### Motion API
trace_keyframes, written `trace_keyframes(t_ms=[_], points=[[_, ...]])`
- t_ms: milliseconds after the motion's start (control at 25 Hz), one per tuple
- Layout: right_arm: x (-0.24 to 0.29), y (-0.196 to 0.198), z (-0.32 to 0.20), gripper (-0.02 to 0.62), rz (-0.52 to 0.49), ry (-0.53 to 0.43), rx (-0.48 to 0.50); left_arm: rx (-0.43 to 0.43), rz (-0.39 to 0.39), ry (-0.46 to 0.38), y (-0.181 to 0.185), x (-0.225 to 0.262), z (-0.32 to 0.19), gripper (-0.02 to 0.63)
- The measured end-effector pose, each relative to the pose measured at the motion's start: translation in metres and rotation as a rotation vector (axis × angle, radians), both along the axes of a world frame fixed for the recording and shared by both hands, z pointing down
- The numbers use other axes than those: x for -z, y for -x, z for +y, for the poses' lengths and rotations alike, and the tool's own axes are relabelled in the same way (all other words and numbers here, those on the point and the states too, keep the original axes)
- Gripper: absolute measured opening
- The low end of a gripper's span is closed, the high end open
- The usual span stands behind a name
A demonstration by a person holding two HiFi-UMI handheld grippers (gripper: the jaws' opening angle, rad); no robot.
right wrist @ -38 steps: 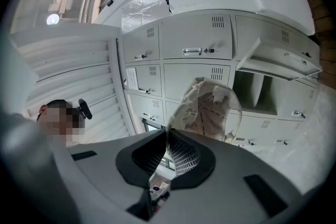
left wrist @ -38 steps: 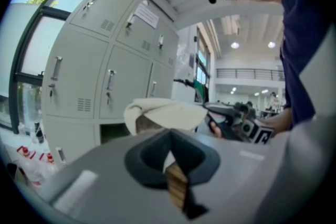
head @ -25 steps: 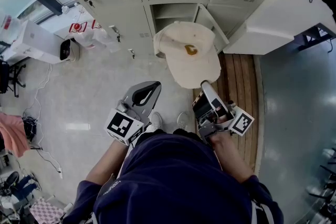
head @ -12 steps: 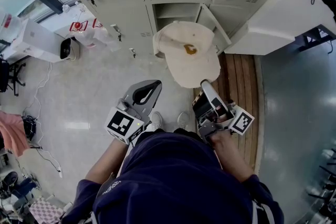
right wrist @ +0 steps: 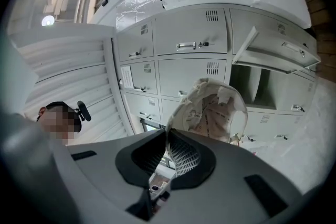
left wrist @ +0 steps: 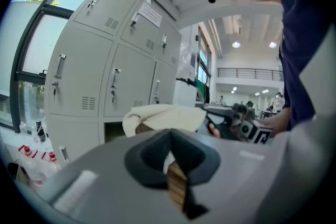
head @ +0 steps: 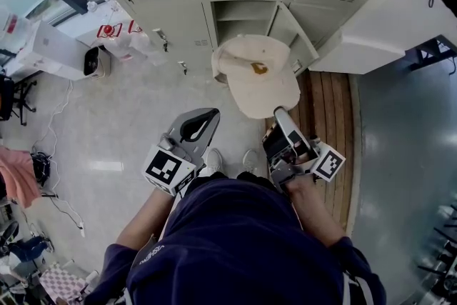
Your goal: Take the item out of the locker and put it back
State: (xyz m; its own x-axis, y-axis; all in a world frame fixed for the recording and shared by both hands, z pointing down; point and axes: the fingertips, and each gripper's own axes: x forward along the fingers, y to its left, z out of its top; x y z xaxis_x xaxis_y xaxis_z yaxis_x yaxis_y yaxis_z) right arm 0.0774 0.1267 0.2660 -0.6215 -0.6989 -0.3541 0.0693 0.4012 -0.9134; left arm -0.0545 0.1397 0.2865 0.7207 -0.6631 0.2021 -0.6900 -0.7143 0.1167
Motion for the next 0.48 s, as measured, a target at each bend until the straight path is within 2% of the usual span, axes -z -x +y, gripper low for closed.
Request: trace_keyframes(t_ms=[200,480], points=[[-0.0010,-0.0017,-0.0010,0.018,-0.002,-0.002,0.004,0.021,-0.016,0.010,0.0023,-0.0001,-0.0002,0.003],[-0.0046,-0.0052,-0.0018,0.018,0.004,0.003,0.008,0.022,0.002,0.007,-0.0023,-0.0021,-0.0002,0.003]])
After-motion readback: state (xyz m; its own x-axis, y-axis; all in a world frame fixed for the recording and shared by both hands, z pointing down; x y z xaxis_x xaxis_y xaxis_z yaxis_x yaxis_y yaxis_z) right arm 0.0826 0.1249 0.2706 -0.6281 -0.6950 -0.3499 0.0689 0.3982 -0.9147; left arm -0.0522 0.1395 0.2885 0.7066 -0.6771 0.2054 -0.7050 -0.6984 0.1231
